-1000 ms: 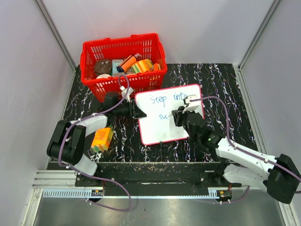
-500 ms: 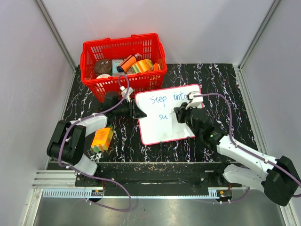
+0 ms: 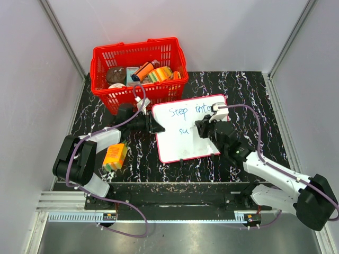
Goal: Write a sentence on the whiteboard
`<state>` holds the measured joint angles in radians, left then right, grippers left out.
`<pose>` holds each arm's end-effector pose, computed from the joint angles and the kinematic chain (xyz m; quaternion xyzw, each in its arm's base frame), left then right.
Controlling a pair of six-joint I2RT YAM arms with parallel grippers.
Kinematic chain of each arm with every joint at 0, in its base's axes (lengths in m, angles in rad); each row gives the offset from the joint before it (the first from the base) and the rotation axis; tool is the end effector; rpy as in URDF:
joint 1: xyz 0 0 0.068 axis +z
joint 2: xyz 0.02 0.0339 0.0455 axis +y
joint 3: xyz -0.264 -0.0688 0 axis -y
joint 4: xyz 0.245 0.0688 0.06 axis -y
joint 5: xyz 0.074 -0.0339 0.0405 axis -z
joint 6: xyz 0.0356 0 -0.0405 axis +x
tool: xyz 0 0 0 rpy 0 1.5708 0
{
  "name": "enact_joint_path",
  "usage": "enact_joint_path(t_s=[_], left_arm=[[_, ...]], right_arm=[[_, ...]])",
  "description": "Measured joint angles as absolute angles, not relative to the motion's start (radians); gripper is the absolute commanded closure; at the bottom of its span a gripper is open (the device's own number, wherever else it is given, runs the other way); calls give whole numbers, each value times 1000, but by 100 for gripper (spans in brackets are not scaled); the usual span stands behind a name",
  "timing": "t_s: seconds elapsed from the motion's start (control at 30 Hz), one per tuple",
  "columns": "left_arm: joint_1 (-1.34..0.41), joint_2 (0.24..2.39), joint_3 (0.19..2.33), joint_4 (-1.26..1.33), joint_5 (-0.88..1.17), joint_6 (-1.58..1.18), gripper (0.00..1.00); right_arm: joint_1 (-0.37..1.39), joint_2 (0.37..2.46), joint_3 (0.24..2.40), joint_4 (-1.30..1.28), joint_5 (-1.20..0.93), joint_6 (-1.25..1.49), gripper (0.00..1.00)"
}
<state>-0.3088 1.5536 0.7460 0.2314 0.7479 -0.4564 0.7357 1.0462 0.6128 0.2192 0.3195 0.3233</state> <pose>0.2900 -0.1179 0.1874 0.1135 0.8288 -0.4636 0.2921 0.1859 0.1532 0.2706 -0.0597 0.7729 0.2060 0.5972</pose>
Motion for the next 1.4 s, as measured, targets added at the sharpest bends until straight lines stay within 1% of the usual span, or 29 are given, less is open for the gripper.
enact_joint_path(t_s=[0.43,0.87,1.4], left_arm=[[-309,1554,746,231,748,-456,100],[-309,1554,746,231,748,-456,100],[-309,1554,746,231,748,-456,100]], right_arm=[[735,1113,613,228,323,323,100],[734,1120,613,244,355,333,100],[734,1141,613,278,334,346,100]])
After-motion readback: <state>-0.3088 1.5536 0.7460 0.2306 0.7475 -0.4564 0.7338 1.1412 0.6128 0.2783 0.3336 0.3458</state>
